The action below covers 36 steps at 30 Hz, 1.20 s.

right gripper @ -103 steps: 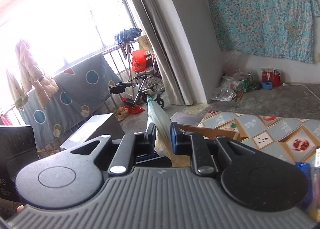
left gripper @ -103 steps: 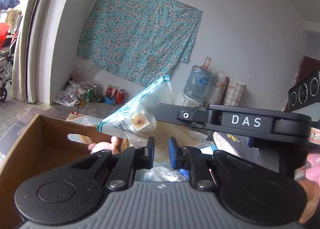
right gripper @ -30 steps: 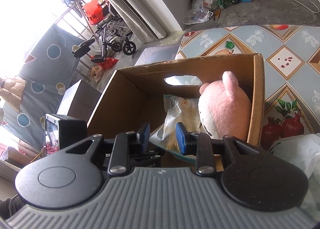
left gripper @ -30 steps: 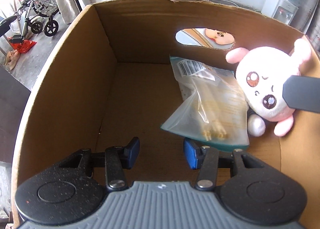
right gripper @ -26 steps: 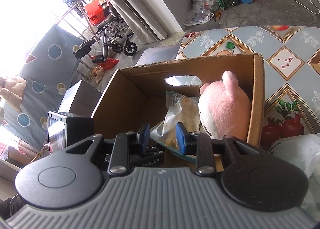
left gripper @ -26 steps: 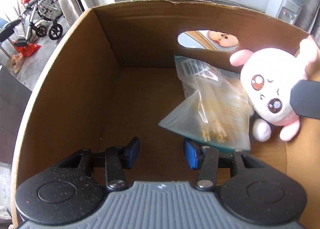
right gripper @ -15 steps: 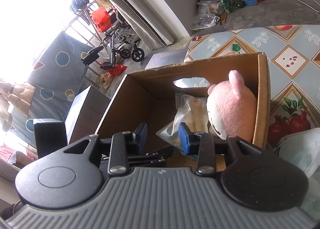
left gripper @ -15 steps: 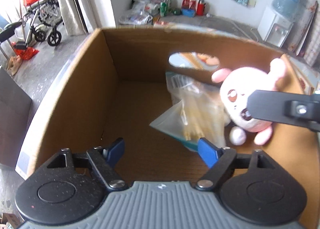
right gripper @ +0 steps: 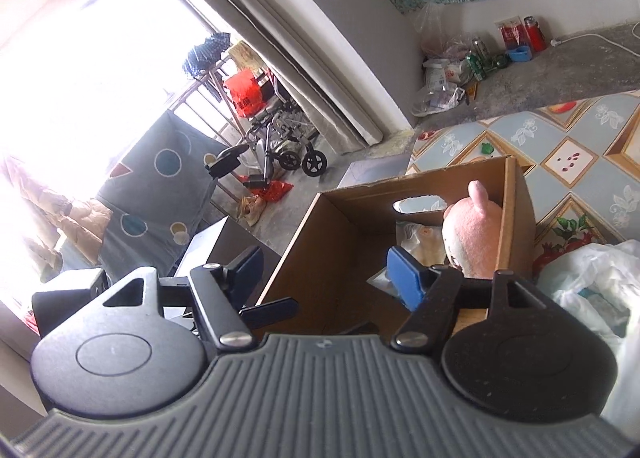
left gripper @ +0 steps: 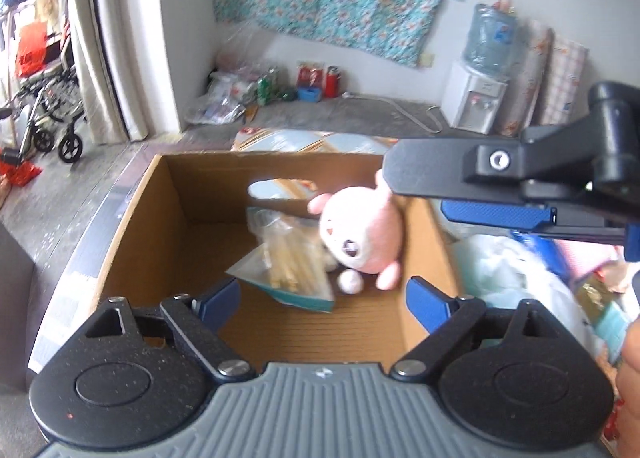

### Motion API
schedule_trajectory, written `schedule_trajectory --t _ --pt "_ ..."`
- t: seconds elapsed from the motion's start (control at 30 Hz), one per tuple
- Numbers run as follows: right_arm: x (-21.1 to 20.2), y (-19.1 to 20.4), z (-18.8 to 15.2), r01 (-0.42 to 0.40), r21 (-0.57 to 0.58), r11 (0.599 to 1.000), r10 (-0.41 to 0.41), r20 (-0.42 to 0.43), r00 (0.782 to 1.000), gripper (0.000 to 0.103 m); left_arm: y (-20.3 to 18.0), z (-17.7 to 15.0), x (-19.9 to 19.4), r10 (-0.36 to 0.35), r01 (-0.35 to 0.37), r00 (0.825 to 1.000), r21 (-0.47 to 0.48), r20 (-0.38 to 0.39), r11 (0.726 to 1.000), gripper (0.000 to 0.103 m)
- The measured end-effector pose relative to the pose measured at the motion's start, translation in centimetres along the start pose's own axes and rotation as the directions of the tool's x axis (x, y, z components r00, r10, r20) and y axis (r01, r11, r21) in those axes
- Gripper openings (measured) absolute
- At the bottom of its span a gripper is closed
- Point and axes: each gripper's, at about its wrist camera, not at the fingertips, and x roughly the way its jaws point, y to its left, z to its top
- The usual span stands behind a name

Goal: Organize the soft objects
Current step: 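Withdraw both tools from the box back over the packages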

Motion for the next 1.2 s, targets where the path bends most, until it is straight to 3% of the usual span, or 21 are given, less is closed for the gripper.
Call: schedule_trajectory --t 0.3,0.57,0.73,1.0,1.2 --pt "-11.7 -2.1 -2.8 0.129 -0.018 0.991 -0.126 0.128 0.984 0.079 -6.9 -1.8 -4.0 -0.095 0.081 0.992 0.153 0.084 0.985 0.096" --pt "-20.0 -7.6 -6.0 0.235 0.057 0.970 -0.242 0.194 0.951 0.080 -14.7 -3.5 -4.1 -0.208 0.184 0.975 0.246 0.075 0.952 0.097" --pt "-24.6 -11.7 -7.4 0.321 0.106 0.941 -0.337 0.218 0.916 0.080 -18.7 -4.6 -3.4 -0.254 0.225 0.964 0.281 0.073 0.933 0.097" --pt "-29.4 -17.9 -10.1 0.413 0.201 0.888 -0.451 0.207 0.868 0.080 -24.1 -7.0 -2.2 -0.318 0.285 0.946 0.316 0.058 0.905 0.097" --pt "-30.4 -20.7 -12.2 0.434 0.247 0.866 -0.481 0.180 0.858 0.080 -26.2 -9.0 -0.8 -0.394 0.372 0.919 0.280 0.023 0.885 0.096"
